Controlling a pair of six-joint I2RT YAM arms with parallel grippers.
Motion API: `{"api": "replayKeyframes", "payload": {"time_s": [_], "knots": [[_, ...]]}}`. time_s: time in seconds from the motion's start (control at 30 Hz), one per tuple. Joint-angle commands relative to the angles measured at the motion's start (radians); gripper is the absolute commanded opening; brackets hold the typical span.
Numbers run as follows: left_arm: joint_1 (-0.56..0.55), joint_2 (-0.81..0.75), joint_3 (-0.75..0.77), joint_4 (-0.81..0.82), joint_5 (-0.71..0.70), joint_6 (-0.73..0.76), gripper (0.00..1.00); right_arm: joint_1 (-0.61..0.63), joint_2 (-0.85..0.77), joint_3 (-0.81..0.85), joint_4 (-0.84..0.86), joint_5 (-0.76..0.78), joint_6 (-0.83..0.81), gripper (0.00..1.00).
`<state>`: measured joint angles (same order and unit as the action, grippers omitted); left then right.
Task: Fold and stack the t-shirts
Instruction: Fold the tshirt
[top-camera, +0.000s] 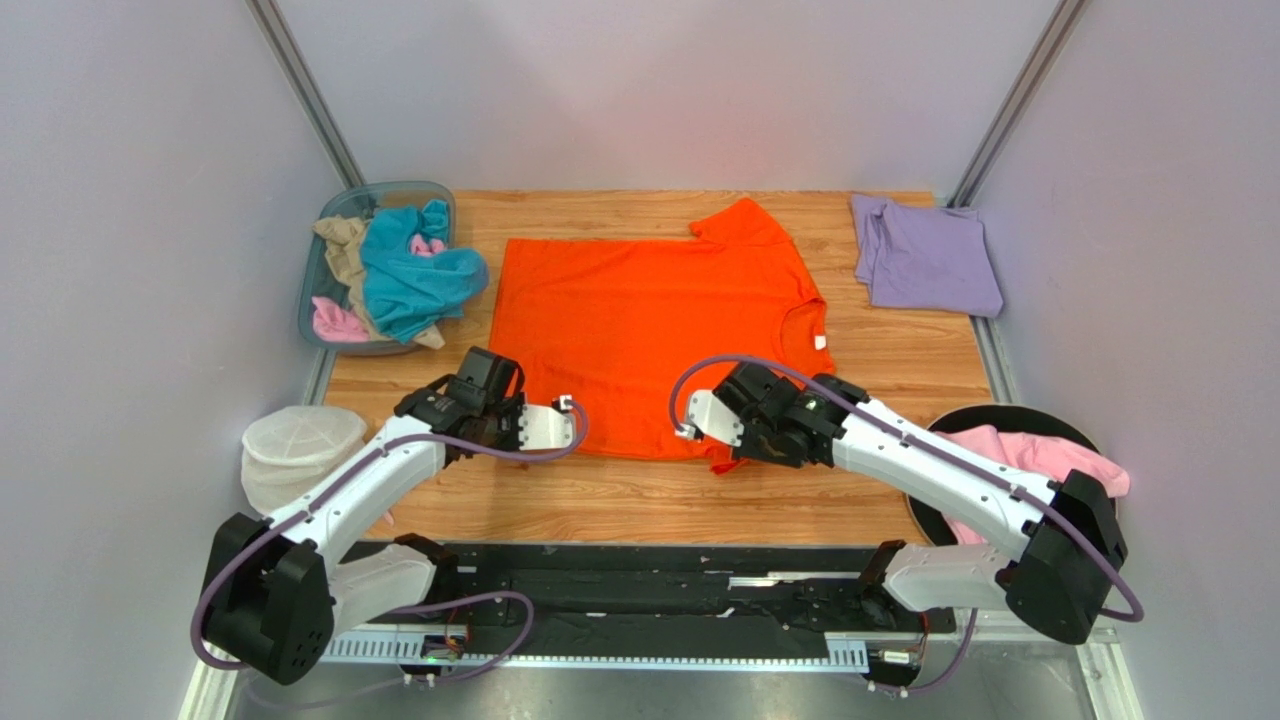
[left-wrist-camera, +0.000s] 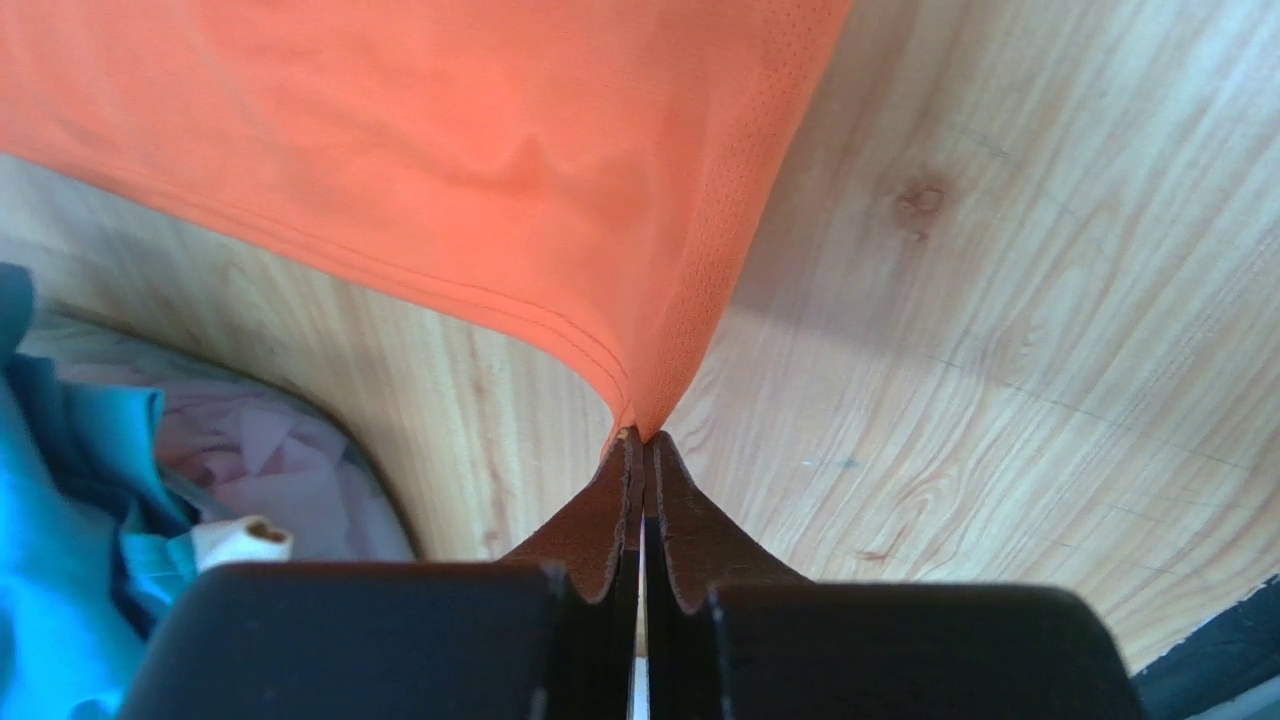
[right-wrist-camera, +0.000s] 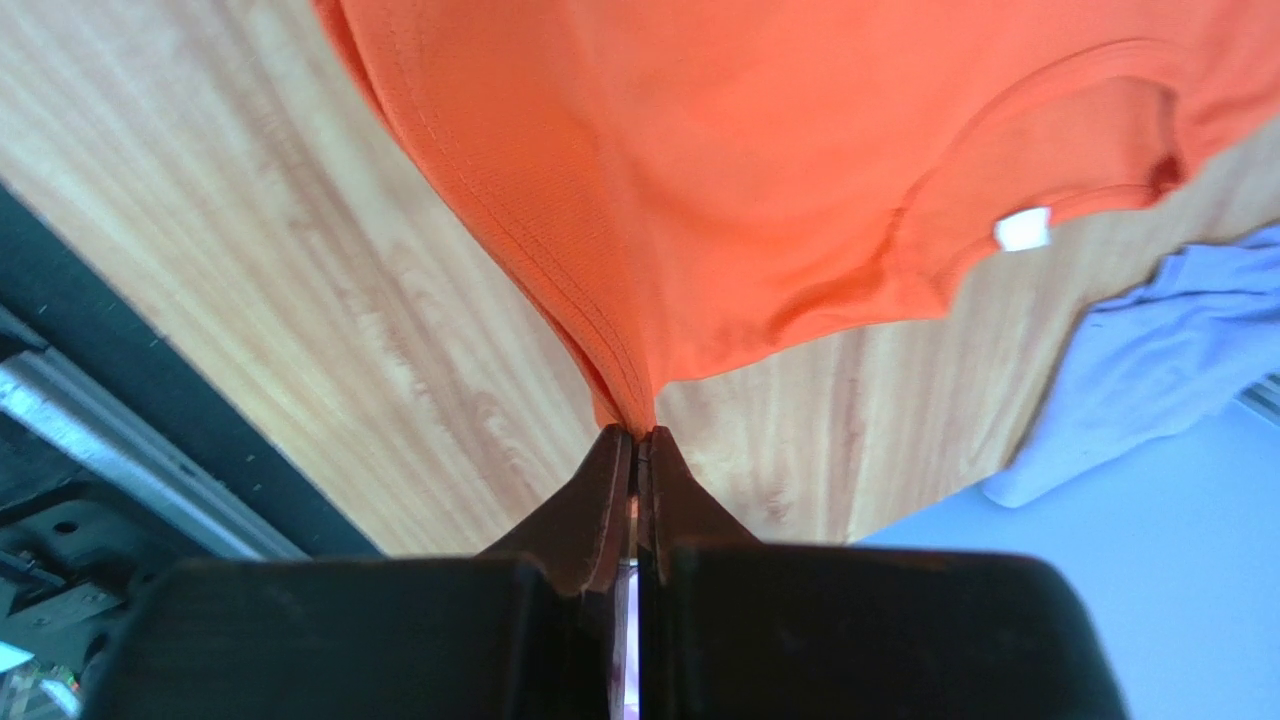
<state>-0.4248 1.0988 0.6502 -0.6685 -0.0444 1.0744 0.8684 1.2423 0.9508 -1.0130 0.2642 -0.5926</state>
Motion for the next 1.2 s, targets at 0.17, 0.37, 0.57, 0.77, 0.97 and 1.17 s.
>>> {"api": "replayKeyframes", "payload": {"time_s": [0.17,0.37,0.57,0.77,0.97,1.17], "knots": [[0.009,0.009,0.109,0.026,0.005,-0.004,0.00,-0.107,0.029,0.170,0.065,0.058,-0.104,0.00],[0.072,0.035,0.175,0.052,0.015,0.022,0.00,-0.196,0.081,0.253,0.089,0.043,-0.160,0.00],[0.115,0.176,0.273,0.075,0.026,0.038,0.00,-0.252,0.167,0.325,0.131,0.038,-0.210,0.00],[0.126,0.321,0.362,0.099,0.020,0.035,0.00,-0.312,0.290,0.423,0.185,0.012,-0.239,0.00],[0.126,0.391,0.391,0.118,0.012,0.033,0.00,-0.348,0.425,0.514,0.226,0.010,-0.276,0.00],[0.126,0.415,0.376,0.138,0.000,0.044,0.00,-0.376,0.554,0.631,0.240,0.004,-0.292,0.00]]}}
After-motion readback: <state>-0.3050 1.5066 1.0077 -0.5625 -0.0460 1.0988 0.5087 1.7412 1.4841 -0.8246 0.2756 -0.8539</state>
